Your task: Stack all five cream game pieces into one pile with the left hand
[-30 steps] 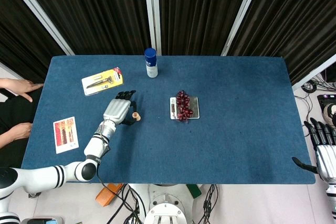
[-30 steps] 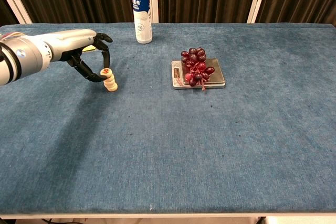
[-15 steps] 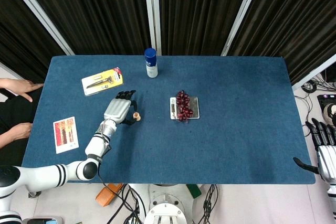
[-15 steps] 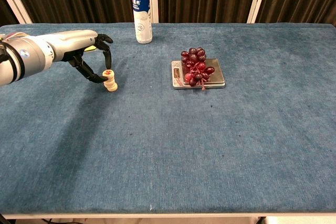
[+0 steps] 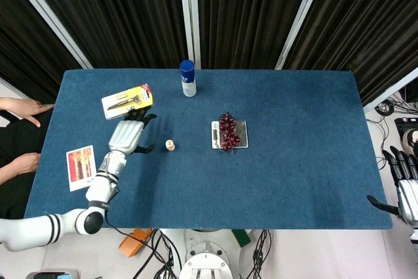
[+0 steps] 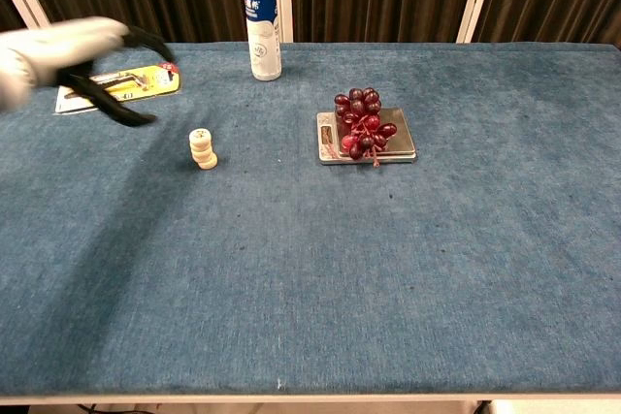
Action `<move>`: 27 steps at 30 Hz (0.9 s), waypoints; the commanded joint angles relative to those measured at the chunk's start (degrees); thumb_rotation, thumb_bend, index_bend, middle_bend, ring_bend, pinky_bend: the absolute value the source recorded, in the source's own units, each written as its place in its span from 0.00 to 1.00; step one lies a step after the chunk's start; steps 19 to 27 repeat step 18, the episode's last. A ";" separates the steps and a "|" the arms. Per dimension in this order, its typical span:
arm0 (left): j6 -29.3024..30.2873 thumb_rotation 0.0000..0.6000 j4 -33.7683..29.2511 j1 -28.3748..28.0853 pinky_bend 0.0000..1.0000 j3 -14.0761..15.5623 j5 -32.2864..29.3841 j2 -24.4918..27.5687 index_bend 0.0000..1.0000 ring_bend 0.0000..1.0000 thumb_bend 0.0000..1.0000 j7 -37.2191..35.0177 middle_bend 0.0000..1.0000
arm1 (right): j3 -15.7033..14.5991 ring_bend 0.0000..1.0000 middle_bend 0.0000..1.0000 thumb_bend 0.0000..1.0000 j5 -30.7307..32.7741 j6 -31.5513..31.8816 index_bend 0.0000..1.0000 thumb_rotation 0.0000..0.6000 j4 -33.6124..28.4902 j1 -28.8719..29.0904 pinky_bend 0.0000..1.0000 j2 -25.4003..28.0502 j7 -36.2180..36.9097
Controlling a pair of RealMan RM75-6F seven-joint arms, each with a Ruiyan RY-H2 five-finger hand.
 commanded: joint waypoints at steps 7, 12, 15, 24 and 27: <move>20.98 1.00 -0.41 17.86 0.00 9.16 17.03 9.33 0.17 0.00 0.25 -12.46 0.00 | -0.01 0.00 0.04 0.17 -0.81 0.36 0.00 1.00 0.41 0.24 0.01 0.89 2.37; 28.51 1.00 0.47 25.28 0.00 13.65 23.44 11.54 0.17 0.00 0.25 -16.89 0.00 | -0.45 0.00 0.04 0.17 -2.61 1.48 0.00 1.00 0.29 0.22 0.01 0.34 3.01; 31.14 1.00 0.10 28.68 0.00 15.99 25.89 12.63 0.17 0.00 0.25 -16.55 0.00 | -0.79 0.00 0.04 0.17 -3.53 1.73 0.00 1.00 -0.08 0.30 0.01 0.13 2.83; 33.52 1.00 -0.62 31.67 0.00 17.07 27.19 13.02 0.17 0.00 0.25 -16.37 0.00 | -0.82 0.00 0.04 0.17 -3.71 1.85 0.00 1.00 -0.57 0.35 0.01 -0.06 2.05; 33.52 1.00 -0.62 31.67 0.00 17.07 27.19 13.02 0.17 0.00 0.25 -16.37 0.00 | -0.82 0.00 0.04 0.17 -3.71 1.85 0.00 1.00 -0.57 0.35 0.01 -0.06 2.05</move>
